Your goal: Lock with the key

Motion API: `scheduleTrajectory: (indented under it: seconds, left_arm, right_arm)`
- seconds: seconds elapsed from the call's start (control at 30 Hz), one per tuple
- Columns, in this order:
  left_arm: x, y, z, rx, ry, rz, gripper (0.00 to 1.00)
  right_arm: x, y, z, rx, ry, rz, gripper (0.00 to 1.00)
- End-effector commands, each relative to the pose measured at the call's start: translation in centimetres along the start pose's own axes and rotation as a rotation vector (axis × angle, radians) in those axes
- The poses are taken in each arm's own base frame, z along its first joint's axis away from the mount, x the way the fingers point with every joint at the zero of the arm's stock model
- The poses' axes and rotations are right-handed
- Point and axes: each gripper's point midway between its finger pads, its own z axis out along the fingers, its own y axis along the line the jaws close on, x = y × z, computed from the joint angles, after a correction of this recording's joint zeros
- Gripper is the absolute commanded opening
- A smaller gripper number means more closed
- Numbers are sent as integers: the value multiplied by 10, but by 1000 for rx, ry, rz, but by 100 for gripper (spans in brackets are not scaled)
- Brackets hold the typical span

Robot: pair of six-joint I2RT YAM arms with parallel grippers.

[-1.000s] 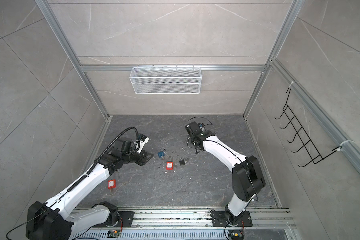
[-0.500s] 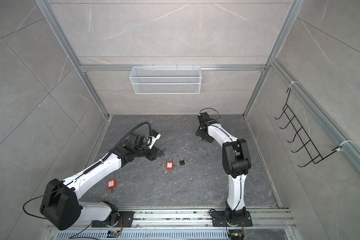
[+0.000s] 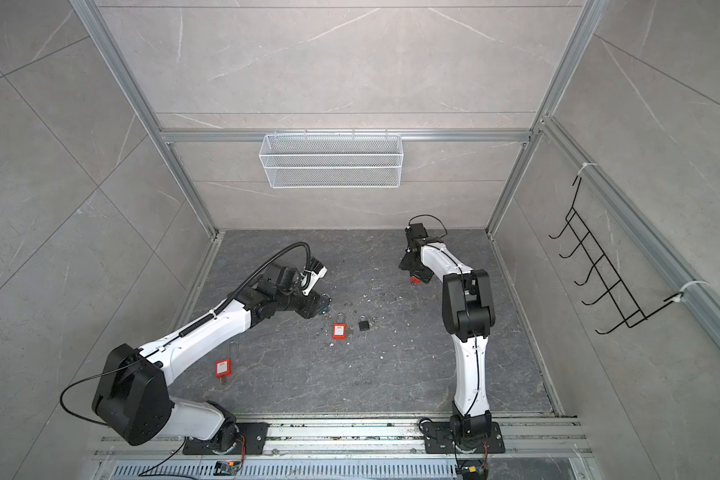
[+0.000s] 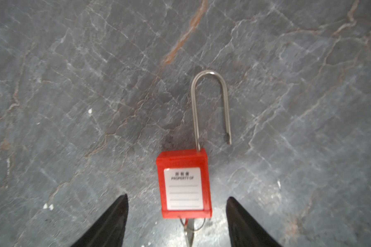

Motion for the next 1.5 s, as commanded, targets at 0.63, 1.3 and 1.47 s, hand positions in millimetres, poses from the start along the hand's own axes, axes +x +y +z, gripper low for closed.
scheduleTrajectory:
  seconds: [0.63, 1.3, 1.47]
  left_arm:
    - [-11, -8, 9, 20, 37, 33, 44]
    - [-25, -10, -32, -36, -91, 130, 43]
    - [-30, -4, -59, -61, -181, 147, 45]
  right_arm:
    - [8, -3, 29, 12, 64, -118, 49]
    - [25, 42, -86, -276, -39, -595, 34]
    - [73, 55, -153, -449, -114, -897, 32]
